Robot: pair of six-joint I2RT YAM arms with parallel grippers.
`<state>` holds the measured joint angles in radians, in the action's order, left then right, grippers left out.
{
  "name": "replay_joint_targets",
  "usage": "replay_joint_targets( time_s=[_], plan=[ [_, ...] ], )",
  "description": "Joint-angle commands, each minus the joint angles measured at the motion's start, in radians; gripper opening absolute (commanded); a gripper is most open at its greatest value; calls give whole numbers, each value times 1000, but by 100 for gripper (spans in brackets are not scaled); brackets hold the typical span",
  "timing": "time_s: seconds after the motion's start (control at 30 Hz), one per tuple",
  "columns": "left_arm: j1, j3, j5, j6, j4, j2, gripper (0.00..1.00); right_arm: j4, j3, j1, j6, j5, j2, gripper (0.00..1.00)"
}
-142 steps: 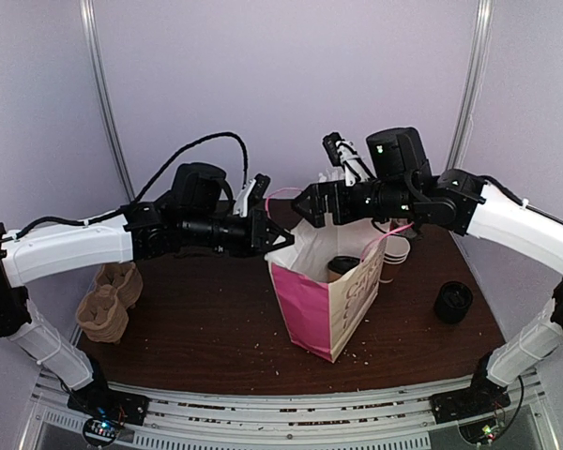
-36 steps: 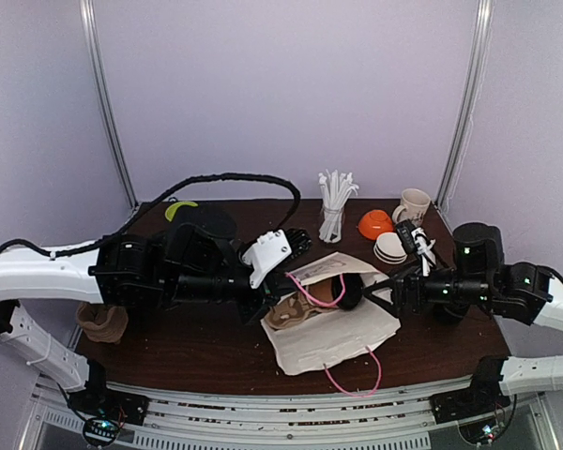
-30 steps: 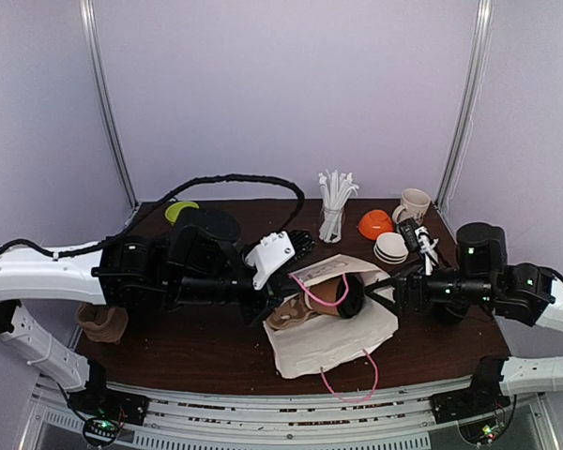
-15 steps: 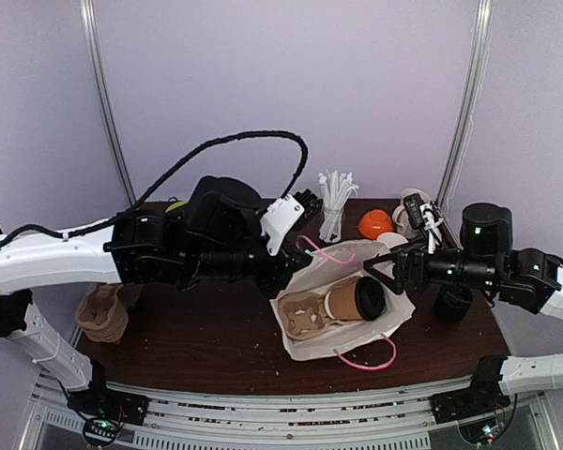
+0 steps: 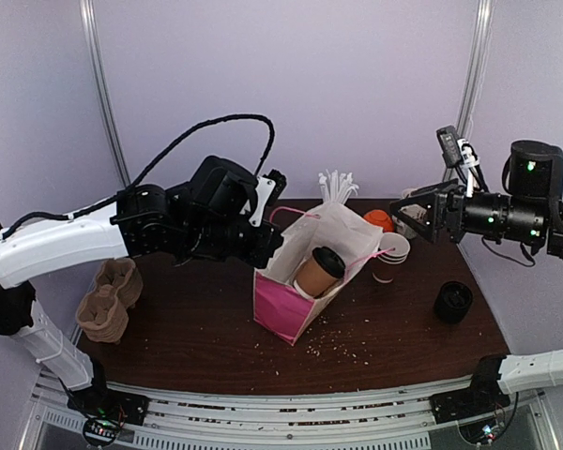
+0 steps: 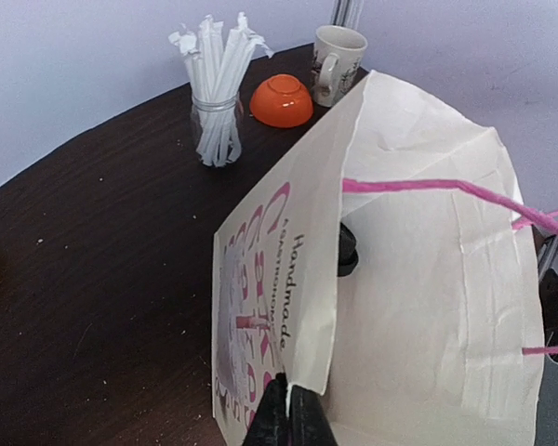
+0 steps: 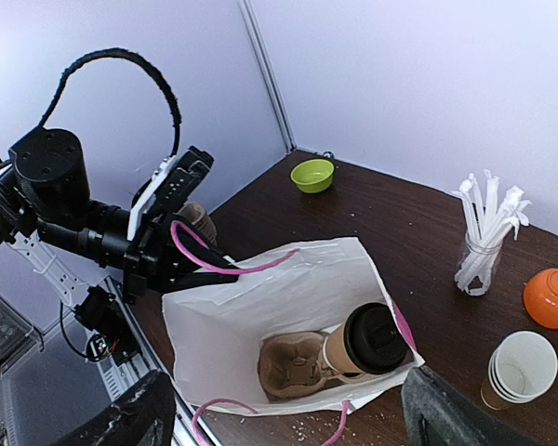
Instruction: Pack the takeout coffee
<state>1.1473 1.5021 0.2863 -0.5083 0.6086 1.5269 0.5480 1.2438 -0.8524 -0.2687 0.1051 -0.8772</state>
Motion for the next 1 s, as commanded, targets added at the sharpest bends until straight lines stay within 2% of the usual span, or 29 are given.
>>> replay_joint_targets(
  time_s=[0.0, 0.13, 0.33, 0.43, 0.53, 0.73, 0.97],
  plan=[
    [-13, 39, 18, -102, 9, 5, 0, 145, 111, -1, 58, 99, -157, 84],
    [-13, 21, -6, -142, -22, 15, 0, 189, 185, -11, 105, 51, -274, 79],
    [-12, 21, -7, -171, -47, 26, 0, 150, 289, -9, 166, -71, -379, 73],
    [-12, 23, 10, -172, -49, 27, 0, 144, 320, -4, 190, -60, -416, 73],
    [-14, 25, 32, -161, -47, 32, 0, 153, 340, 1, 201, 13, -463, 73],
    [-14, 30, 118, -125, -28, 16, 0, 210, 325, 1, 218, 119, -524, 66],
    [-14, 48, 122, -103, -30, 17, 0, 143, 229, -26, 190, 88, -571, 61]
  ],
)
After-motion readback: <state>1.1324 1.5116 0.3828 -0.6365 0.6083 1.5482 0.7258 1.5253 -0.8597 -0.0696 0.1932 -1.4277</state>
